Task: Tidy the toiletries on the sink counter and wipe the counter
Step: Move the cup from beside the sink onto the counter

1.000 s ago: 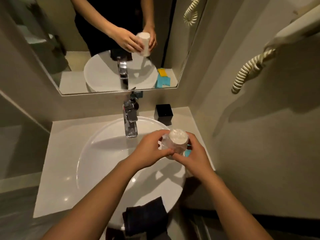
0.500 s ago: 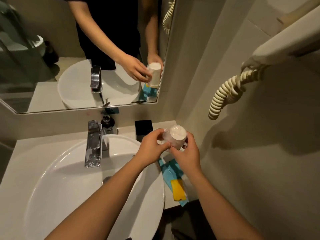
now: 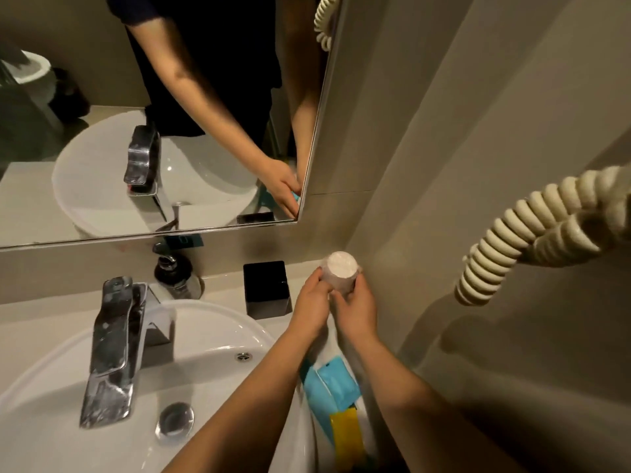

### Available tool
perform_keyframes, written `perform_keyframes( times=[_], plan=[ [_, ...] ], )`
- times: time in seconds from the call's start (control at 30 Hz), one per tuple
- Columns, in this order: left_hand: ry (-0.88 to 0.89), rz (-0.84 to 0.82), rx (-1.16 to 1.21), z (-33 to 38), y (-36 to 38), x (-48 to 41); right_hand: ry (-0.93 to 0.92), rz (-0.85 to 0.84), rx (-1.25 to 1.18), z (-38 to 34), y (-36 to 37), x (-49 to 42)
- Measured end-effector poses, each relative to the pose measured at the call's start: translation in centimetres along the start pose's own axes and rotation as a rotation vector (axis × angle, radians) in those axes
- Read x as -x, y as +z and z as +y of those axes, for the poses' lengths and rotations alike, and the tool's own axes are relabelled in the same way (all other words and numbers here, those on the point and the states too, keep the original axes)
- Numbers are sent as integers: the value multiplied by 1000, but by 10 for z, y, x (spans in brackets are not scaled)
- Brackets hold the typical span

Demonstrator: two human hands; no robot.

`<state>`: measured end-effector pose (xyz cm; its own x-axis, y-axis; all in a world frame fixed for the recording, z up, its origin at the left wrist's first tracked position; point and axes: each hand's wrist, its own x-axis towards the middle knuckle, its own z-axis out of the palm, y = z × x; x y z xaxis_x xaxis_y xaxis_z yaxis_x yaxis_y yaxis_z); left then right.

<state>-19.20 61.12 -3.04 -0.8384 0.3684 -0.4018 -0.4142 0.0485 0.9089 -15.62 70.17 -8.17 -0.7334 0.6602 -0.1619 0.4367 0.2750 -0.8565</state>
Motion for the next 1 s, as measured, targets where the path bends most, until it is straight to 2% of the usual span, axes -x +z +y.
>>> perform_keyframes(
  times=[0.23, 0.37, 0.63, 0.83, 1.0],
  plan=[
    [0, 32, -56, -25, 8, -32, 37, -21, 27, 22, 18, -24],
    [60, 58, -152, -35, 6, -40, 36, -22, 20, 24, 25, -33],
    [78, 68, -161, -34, 4, -45, 3, -24, 30, 19, 26, -40],
    [61, 74, -226, -30, 1, -16, 1, -6, 53, 25, 21, -27],
    [123, 22, -346, -31, -12, 48, 87, -58, 5, 39, 5, 12]
  ],
)
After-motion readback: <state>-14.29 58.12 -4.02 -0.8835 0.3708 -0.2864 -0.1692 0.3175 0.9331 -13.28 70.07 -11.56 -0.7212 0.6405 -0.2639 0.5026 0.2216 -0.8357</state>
